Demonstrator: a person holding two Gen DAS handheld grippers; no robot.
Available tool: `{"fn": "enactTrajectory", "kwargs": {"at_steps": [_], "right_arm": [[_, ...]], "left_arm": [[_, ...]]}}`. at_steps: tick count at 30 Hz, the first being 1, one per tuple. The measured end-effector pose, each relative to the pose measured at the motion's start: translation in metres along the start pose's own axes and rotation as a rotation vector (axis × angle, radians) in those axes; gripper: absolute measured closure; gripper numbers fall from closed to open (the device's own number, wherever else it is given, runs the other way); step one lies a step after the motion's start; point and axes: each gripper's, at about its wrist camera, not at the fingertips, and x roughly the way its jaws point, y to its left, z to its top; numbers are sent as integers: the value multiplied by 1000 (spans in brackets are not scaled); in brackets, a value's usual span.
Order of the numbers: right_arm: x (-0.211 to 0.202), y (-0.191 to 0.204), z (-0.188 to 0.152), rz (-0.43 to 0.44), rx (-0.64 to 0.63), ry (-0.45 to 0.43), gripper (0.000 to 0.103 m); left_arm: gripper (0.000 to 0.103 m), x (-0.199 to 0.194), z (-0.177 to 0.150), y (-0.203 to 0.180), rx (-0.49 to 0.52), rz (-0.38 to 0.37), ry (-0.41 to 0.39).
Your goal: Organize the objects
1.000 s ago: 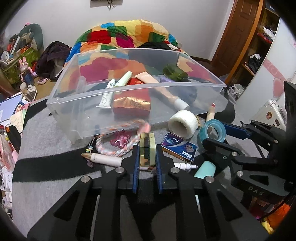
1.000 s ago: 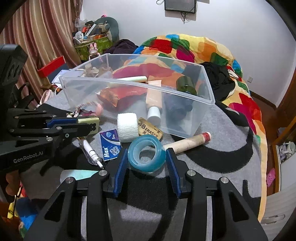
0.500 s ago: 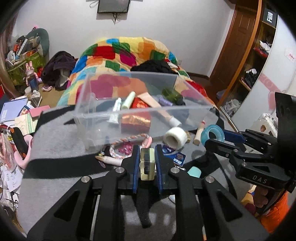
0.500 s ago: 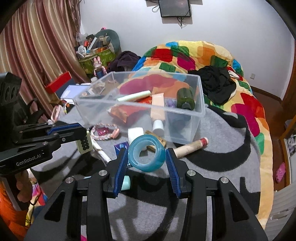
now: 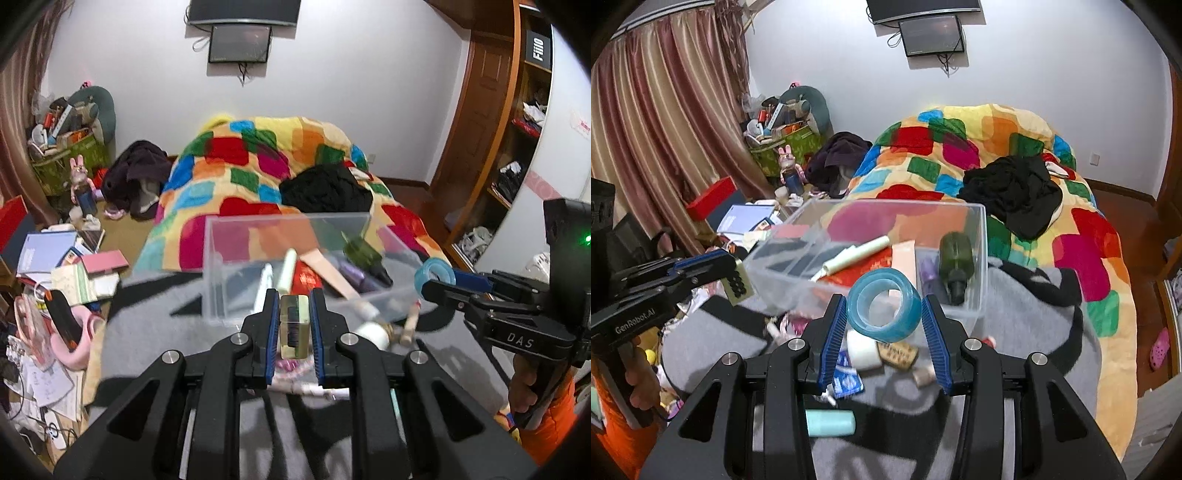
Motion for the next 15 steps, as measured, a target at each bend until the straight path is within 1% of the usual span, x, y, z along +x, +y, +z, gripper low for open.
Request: {"fn": "enactTrajectory", "kwargs": {"at_steps": [4,8,11,15], "right_arm": [[11,-6,13,6,27,11,64],[29,-11,23,8,49,44,64],[45,-13,27,11,63,80,64],[67,-16,27,-11,63,132,64]], "left_arm": [[88,5,14,8,-14,12,-13],[88,17,23,15,-24,35,-7],[88,32,27,21,-35,45,10],[88,57,24,28,-57,51,59]]}}
